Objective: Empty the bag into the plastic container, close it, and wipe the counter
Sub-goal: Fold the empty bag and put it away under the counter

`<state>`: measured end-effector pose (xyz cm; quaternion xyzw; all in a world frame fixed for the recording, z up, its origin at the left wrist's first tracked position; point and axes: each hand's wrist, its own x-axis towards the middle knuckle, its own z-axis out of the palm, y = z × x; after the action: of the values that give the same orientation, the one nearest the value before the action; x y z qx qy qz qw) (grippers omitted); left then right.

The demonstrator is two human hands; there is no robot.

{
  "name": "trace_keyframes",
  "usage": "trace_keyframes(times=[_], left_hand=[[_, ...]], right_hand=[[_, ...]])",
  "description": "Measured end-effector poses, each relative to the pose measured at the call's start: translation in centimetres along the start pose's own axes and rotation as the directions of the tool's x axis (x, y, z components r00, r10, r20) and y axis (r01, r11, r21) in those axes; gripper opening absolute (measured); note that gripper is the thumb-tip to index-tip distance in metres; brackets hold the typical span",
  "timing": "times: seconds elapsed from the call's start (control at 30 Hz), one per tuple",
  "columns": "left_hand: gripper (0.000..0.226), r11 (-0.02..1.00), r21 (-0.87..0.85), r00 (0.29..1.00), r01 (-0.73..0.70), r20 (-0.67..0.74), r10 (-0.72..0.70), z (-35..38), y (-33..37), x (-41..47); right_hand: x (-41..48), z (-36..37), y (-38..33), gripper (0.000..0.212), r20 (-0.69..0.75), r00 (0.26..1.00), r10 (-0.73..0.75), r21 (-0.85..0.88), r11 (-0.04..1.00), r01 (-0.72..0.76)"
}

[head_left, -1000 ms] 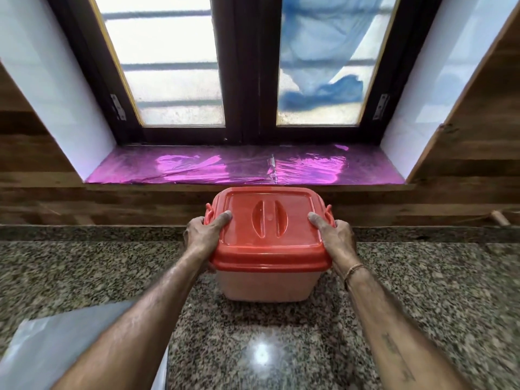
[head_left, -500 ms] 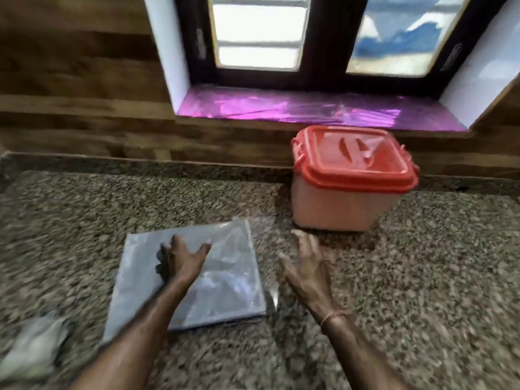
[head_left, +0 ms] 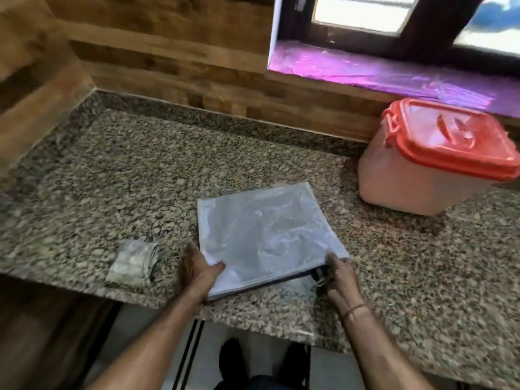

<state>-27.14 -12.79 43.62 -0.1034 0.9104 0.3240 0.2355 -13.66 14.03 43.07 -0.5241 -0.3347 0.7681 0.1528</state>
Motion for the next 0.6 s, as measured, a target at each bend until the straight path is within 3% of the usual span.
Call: trace_keyframes(times=[0.07, 0.17, 0.27, 0.37, 0.5, 0.6], left_hand=[[0.11, 0.999, 0.021, 0.999, -0.038, -0.003, 0.038, 1.0, -0.4, -1.4], [0.129, 0.995, 0.055, 0.996, -0.083, 0.022, 0.082, 2.1, -0.1, -2.7], [0.134, 0.921, 0.33, 0.975, -0.207, -0.01, 0.223, 1.7, 0.7, -1.7], [0.119, 0.845, 0.448, 0.951, -0.293, 0.041, 0.308, 0.5, 2.3, 0.8], [0.097, 0.849, 0.414, 0.944, -0.33, 0.127, 0.305, 0.3, 4.3, 3.5], [0.066, 0.879, 0.32, 0.935, -0.353, 0.119, 0.333, 1.4, 4.9, 3.9]], right_hand=[[-0.7, 0.2, 1.5, 0.024, 0.06, 0.995, 0.076, -0.067, 0.995, -0.072], [-1.4, 2.3, 3.4, 0.016, 0.076, 0.98, 0.184, -0.224, 0.961, -0.163], [-1.0, 3.6, 3.9, 0.008, 0.023, 0.998, 0.055, -0.458, 0.888, -0.039], [0.0, 2.3, 2.5, 0.014, 0.064, 0.989, -0.131, -0.659, 0.739, 0.141], [1.1, 0.1, -0.5, 0.017, 0.101, 0.978, -0.184, -0.76, 0.62, 0.195], [1.6, -1.4, -1.2, 0.014, 0.07, 0.964, -0.255, -0.788, 0.578, 0.21]])
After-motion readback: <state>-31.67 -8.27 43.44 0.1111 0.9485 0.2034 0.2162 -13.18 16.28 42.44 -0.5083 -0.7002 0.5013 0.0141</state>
